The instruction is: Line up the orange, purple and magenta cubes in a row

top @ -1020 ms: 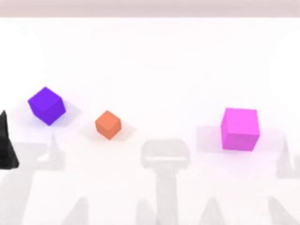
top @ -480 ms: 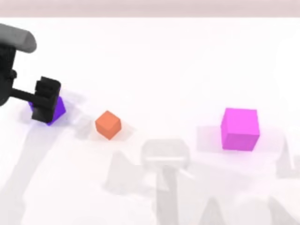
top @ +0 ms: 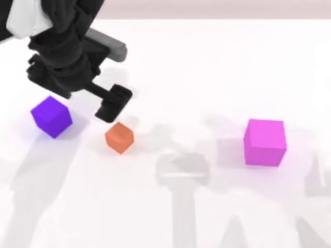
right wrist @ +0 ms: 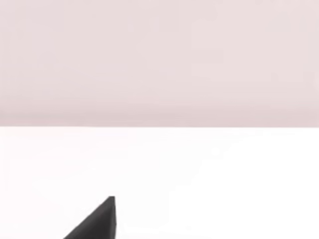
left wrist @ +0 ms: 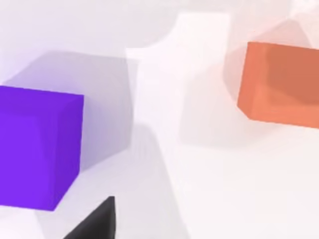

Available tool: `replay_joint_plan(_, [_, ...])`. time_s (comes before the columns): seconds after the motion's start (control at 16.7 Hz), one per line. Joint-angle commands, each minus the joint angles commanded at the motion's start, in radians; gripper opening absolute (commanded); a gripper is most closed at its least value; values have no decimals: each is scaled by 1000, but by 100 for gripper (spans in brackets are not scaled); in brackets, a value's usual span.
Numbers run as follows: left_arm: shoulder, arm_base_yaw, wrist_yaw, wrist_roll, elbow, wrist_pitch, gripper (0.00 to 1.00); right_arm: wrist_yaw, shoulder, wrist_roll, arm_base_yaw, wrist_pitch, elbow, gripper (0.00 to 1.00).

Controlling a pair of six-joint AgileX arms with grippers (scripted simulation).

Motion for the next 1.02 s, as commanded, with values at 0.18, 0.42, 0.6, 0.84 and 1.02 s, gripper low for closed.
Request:
replay_joint_plan(0.18, [177, -38, 1, 20, 151, -93, 100, 0, 0, 0, 0, 0, 0, 100])
replay_joint_plan(0.42, [278, -61, 2, 33, 247, -147, 100, 0, 0, 0, 0, 0, 0, 100])
replay_joint_plan(0.6, [279, -62, 2, 33, 249, -148, 100, 0, 0, 0, 0, 0, 0, 100])
replay_joint_plan(0.84, [282, -58, 2, 34, 232, -130, 100, 0, 0, 0, 0, 0, 0, 100])
replay_joint_plan(1.02, [316, -59, 3, 36, 166, -28, 100, 0, 0, 0, 0, 0, 0, 100])
